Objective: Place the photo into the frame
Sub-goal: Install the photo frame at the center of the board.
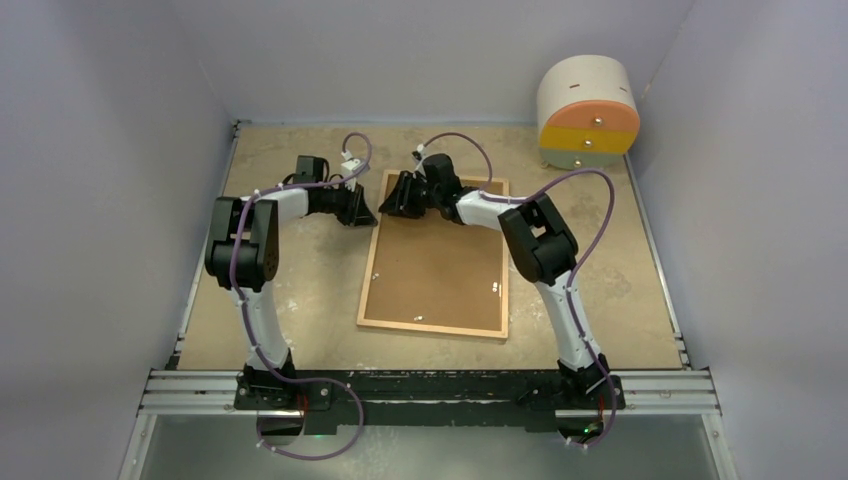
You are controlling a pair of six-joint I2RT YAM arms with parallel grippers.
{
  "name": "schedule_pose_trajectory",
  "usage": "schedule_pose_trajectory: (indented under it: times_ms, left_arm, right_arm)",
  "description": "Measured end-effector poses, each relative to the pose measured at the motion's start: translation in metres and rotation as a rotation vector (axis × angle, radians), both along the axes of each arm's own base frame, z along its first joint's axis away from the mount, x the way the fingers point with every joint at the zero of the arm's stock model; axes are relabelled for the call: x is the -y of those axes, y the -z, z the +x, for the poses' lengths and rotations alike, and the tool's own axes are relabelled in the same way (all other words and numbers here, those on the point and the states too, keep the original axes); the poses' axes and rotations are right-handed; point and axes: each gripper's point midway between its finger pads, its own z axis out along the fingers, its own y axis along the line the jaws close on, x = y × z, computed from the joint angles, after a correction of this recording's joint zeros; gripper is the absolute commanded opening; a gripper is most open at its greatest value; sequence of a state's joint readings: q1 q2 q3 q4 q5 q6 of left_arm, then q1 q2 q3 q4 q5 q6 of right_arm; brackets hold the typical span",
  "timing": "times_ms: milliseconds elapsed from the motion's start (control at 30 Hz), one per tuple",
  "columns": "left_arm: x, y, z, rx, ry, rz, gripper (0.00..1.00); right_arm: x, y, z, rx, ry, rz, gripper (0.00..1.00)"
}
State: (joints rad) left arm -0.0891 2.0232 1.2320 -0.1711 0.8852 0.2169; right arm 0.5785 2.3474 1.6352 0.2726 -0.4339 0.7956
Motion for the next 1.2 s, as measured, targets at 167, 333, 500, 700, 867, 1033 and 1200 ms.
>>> schedule_pose_trajectory:
  times_ms: [167,333,500,700,867,1033,1200]
  left_arm:
    - [0.000,0.000,0.000,0.003,0.002,0.000,0.10]
    - [0.000,0.000,0.000,0.009,0.005,0.002,0.10]
    - [0.000,-0.001,0.000,0.012,0.006,0.002,0.10]
    - [0.000,-0.001,0.000,0.014,0.007,0.002,0.09]
    - [0.000,0.000,-0.001,0.020,0.009,0.003,0.09]
    - [-0.001,-0.001,-0.001,0.034,0.017,0.008,0.09]
    - [-0.001,-0.001,-0.001,0.040,0.021,0.009,0.08]
  right_arm:
    - [-0.004,0.000,-0.008,-0.014,0.002,0.005,0.41]
    - [-0.004,0.000,-0.007,-0.016,0.017,0.000,0.40]
    - [-0.004,0.001,-0.005,-0.014,0.026,-0.004,0.39]
    - [-0.003,0.002,-0.002,-0.002,0.049,-0.016,0.37]
    - [-0.003,0.002,0.002,0.010,0.062,-0.026,0.35]
    - [-0.003,0.002,0.005,0.015,0.069,-0.032,0.34]
    - [-0.007,0.003,0.009,0.023,0.069,-0.026,0.33]
